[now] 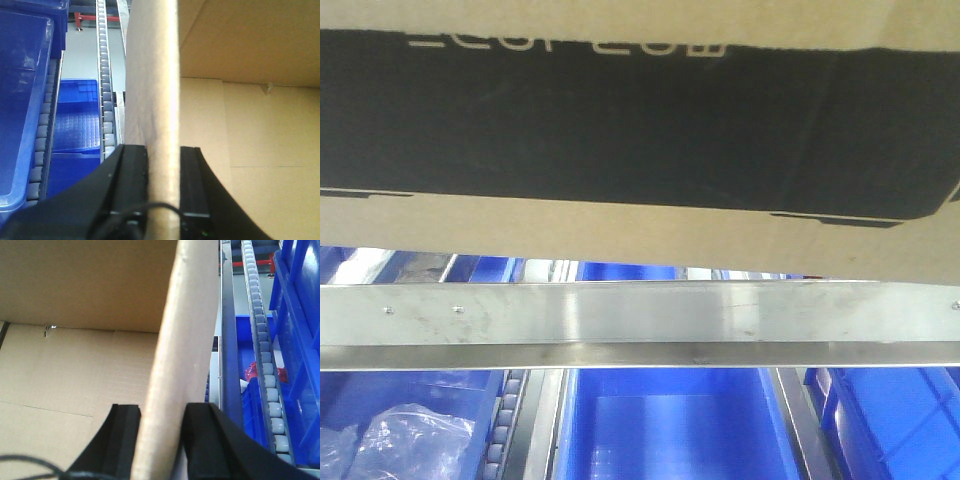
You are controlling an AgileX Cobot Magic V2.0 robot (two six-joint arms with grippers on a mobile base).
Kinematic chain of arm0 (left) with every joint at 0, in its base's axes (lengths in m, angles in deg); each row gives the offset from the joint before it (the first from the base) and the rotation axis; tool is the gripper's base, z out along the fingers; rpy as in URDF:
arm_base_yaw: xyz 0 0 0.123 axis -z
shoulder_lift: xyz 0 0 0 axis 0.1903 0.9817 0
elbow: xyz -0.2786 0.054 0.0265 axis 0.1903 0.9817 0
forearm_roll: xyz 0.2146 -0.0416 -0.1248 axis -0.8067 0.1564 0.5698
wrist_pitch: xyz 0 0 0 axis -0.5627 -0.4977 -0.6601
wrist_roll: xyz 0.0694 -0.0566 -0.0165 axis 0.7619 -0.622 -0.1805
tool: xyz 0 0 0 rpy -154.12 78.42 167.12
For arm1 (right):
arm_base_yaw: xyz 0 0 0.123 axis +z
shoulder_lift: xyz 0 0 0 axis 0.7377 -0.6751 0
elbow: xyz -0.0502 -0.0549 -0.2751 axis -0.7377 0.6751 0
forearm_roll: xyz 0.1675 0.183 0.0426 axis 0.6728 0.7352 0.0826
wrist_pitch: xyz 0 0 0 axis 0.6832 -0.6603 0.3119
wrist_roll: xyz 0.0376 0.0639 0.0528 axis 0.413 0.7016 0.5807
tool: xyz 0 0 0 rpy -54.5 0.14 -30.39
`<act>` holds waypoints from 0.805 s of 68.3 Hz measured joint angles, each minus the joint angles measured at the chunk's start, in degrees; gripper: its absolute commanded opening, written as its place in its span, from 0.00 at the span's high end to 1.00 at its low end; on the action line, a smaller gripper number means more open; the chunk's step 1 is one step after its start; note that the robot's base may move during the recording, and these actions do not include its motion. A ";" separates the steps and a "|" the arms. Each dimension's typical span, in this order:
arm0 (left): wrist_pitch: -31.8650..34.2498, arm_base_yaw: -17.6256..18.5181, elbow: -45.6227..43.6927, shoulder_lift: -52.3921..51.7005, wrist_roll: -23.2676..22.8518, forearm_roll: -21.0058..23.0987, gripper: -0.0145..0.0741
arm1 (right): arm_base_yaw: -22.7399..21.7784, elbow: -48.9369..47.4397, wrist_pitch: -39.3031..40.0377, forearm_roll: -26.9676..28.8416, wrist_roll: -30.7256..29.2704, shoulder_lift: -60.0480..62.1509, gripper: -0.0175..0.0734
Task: Grab box from left shelf to table start
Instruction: 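Hold the box with both grippers while the base turns away from the shelf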
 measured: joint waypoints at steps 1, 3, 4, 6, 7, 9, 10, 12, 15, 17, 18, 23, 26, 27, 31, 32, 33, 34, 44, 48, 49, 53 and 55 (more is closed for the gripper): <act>0.00 0.00 0.00 0.00 0.00 0.00 0.94 | 0.00 0.00 0.00 0.00 0.00 0.00 0.74; 0.00 0.00 0.00 0.00 0.00 0.00 0.94 | 0.00 0.00 0.00 0.00 0.00 0.00 0.74; 0.00 0.00 0.00 0.00 0.00 0.00 0.94 | 0.00 0.00 0.00 0.00 0.00 0.00 0.74; 0.00 0.00 0.00 0.00 0.00 0.00 0.94 | 0.00 0.00 0.00 0.00 0.00 0.00 0.74; 0.00 0.00 0.00 0.00 0.00 0.00 0.95 | 0.00 0.00 0.00 0.00 0.00 0.00 0.74; 0.00 0.00 0.00 0.00 0.00 0.00 0.95 | 0.00 0.00 0.00 0.00 0.00 0.00 0.74; 0.00 0.00 0.00 0.00 0.00 0.00 0.94 | 0.00 0.00 0.00 0.00 0.00 0.00 0.74; 0.00 0.00 0.00 0.00 0.00 0.00 0.95 | 0.00 0.00 0.00 0.00 0.00 0.00 0.74; 0.00 0.00 0.00 0.00 0.00 0.00 0.94 | 0.00 0.00 0.00 0.00 0.00 0.00 0.74; 0.00 0.00 0.00 0.00 0.00 0.00 0.95 | 0.00 0.00 0.00 0.00 0.00 0.00 0.74; 0.00 0.00 0.00 0.00 0.00 0.00 0.94 | 0.00 0.00 0.00 0.00 0.00 0.00 0.74; 0.00 0.00 0.00 0.00 0.00 0.00 0.94 | 0.00 0.00 0.00 0.00 0.00 0.00 0.74; 0.00 0.00 0.00 0.00 0.00 0.00 0.95 | 0.00 0.00 0.00 0.00 0.00 0.00 0.74; 0.00 0.00 0.00 0.00 0.00 0.00 0.95 | 0.00 0.00 0.00 0.00 0.00 0.00 0.74; 0.00 0.00 0.00 0.00 0.00 0.00 0.95 | 0.00 0.00 0.00 0.00 0.00 0.00 0.74; 0.00 0.00 0.00 0.00 0.00 0.00 0.94 | 0.00 0.00 0.00 0.00 0.00 0.00 0.74; 0.00 0.00 0.00 0.00 0.00 0.00 0.95 | 0.00 0.00 0.00 0.00 0.00 0.00 0.74; 0.00 0.00 0.00 0.00 0.00 0.00 0.94 | 0.00 0.00 0.00 0.00 0.00 0.00 0.74; 0.03 0.00 0.00 0.00 0.00 0.00 0.94 | 0.00 0.00 0.00 0.00 0.00 0.00 0.74; 0.03 0.00 0.00 0.00 0.00 0.00 0.94 | 0.00 0.00 0.00 0.00 0.00 0.00 0.74; 0.03 0.00 0.00 0.00 0.00 0.00 0.94 | 0.00 0.00 0.00 0.00 0.00 0.00 0.74; 0.03 0.00 0.00 0.00 0.00 0.00 0.94 | 0.00 0.00 0.00 0.00 0.00 0.00 0.74; 0.03 0.00 0.00 0.00 0.00 0.00 0.94 | 0.00 0.00 0.00 0.00 0.00 0.00 0.74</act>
